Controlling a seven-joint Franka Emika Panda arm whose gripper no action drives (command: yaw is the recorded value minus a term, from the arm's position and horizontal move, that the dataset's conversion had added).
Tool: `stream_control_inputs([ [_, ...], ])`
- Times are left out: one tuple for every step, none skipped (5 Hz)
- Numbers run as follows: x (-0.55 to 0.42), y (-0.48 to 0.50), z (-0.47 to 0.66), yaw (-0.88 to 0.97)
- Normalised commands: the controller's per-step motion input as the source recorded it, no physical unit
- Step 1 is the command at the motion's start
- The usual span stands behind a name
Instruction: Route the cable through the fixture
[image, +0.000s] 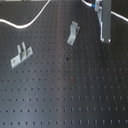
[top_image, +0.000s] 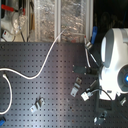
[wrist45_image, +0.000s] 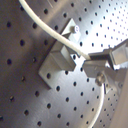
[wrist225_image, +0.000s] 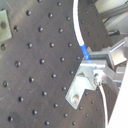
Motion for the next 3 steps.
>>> stream_control_inputs([
  [-0.197,-0.173,0.27,0.01],
  [-0.189,-0.144,0.27,0.03],
  [-0.054,0.005,0.00,0.00],
])
